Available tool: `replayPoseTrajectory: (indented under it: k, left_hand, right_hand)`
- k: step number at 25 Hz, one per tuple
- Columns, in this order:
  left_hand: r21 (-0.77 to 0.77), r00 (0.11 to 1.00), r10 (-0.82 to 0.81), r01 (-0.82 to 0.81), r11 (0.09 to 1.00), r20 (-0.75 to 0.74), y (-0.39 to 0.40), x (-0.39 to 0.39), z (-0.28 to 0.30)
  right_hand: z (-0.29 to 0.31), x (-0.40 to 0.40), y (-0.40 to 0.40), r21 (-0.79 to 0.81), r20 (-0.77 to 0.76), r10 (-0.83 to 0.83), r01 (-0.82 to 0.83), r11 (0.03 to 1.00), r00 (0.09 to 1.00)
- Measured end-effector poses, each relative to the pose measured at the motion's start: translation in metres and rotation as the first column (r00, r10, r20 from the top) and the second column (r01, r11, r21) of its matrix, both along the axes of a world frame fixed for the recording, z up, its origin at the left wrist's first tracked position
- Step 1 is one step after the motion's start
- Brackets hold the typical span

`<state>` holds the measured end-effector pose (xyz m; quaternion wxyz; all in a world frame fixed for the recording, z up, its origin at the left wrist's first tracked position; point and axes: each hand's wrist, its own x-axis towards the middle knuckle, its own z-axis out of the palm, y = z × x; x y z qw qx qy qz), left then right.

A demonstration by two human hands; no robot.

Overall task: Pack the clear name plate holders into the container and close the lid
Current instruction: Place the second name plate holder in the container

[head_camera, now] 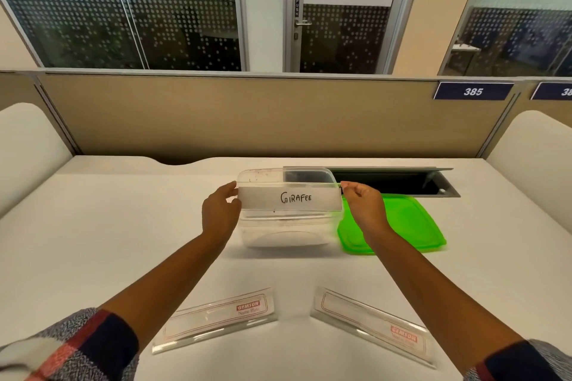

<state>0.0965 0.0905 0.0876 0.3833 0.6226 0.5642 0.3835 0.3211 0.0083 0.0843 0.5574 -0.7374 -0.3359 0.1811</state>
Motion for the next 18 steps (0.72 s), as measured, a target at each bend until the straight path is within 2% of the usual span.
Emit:
replayPoseTrajectory:
  k: [3,6,8,10,13,18]
  left_hand:
    - [-0.035,0.999,-0.030,0.029,0.999,-0.021,0.009,0.006,-0.009]
    - [-0.118,0.997,0.084,-0.083,0.990,-0.003,0.019,0.015,-0.015]
    - [-0.144,0.986,0.141,-0.153,0.978,-0.086,0.023,0.017,-0.021]
    - [-0.151,0.977,0.120,-0.148,0.977,-0.178,0.026,0.017,-0.028]
    - [-0.163,0.949,0.036,-0.091,0.982,-0.314,0.030,0.015,-0.038]
    - [-0.121,0.850,-0.089,0.030,0.992,-0.520,0.033,0.019,-0.048]
  right_hand:
    - [-0.007,0.004,0.013,-0.072,0.036,-0.007,0.009,0.997,0.999]
    - [-0.010,0.004,0.025,-0.143,0.022,-0.043,0.046,0.989,0.999]
    - [-0.016,0.003,0.028,-0.191,0.064,-0.061,0.072,0.979,0.996]
    - [-0.025,0.002,0.028,-0.238,0.136,-0.049,0.081,0.968,0.989]
    - [-0.034,-0.001,0.028,-0.330,0.257,0.007,0.081,0.941,0.966]
    - [-0.036,-0.007,0.038,-0.556,0.395,0.140,0.114,0.823,0.908]
